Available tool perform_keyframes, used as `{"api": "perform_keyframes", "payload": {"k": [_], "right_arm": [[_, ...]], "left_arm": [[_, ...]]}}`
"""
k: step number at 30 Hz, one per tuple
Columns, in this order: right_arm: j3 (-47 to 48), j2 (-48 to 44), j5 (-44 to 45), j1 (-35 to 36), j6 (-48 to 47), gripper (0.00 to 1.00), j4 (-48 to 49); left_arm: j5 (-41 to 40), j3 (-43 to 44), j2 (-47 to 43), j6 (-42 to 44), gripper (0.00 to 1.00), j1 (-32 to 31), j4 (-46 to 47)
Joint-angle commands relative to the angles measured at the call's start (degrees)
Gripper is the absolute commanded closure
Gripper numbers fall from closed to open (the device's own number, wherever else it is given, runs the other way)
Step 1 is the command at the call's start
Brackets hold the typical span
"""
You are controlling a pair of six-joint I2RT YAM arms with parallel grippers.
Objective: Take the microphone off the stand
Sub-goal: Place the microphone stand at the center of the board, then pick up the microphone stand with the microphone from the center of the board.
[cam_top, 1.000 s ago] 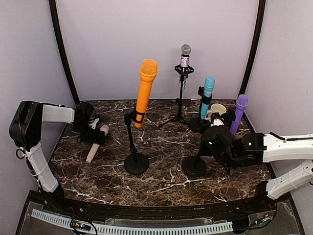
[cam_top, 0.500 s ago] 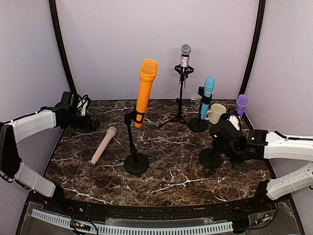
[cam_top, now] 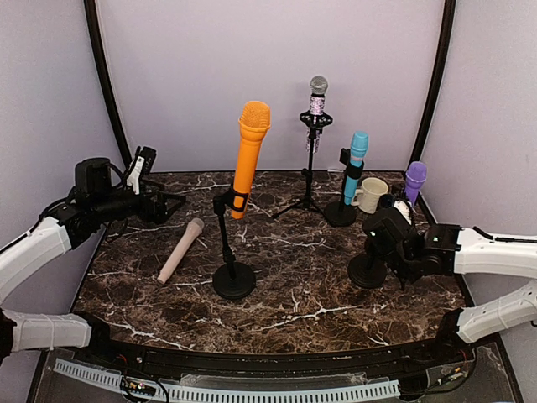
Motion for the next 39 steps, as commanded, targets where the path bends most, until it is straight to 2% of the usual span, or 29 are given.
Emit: {"api": "perform_keyframes", "payload": {"k": [1,5,8,14,22,29,30,32,33,35,39], "right_arm": [[-3.09,-0.09,-12.49,-0.6,-2.33,0.6,-4.73],[-1.68,-2.98,-15.06,-0.56,-6.32,0.48,-4.84],[-0.57,-5.69,-17.1,-0.59,-8.46,0.4,-5.58],[1.1,-11.7,-21.47,-0.61,-10.74,0.28,-6.59],[5.66,-15.67,-25.21,-0.59,-12.81,0.26,-8.81],[3.54,-17.1,-36.74,-0.02,-17.66,0.3,1.35],[3.23,-17.33,-38.3,0.5,-18.01,0.3,3.78],[2.98,-17.32,-40.53,1.9,-18.59,0.31,6.65],[2.96,-17.14,-41.28,2.8,-18.94,0.31,7.99],[3.18,-16.51,-41.62,4.68,-19.43,0.31,9.69],[3.72,-14.41,-40.13,7.4,-19.86,0.31,12.2]], "left_arm": [[14.43,-2.23,-3.78,0.73,0.01,-2.82,6.23],[21.54,0.45,-4.28,0.69,0.01,-3.5,3.93],[23.72,2.57,-4.46,1.7,0.01,-4.51,-0.01],[23.24,2.61,-4.03,3.14,0.01,-7.28,-1.56],[15.3,2.35,0.06,7.17,0.01,-16.1,0.76],[9.72,2.06,6.62,10.08,0.02,-18.64,7.34],[9.91,2.32,7.58,10.29,0.06,-18.73,7.76],[9.6,2.42,8.05,10.88,0.19,-18.89,9.01],[9.07,2.01,8.03,11.3,0.29,-18.93,9.51],[8.83,1.37,7.83,11.67,0.4,-18.96,10.63],[9.32,0.13,7.57,11.1,0.53,-19.24,12.57]]}}
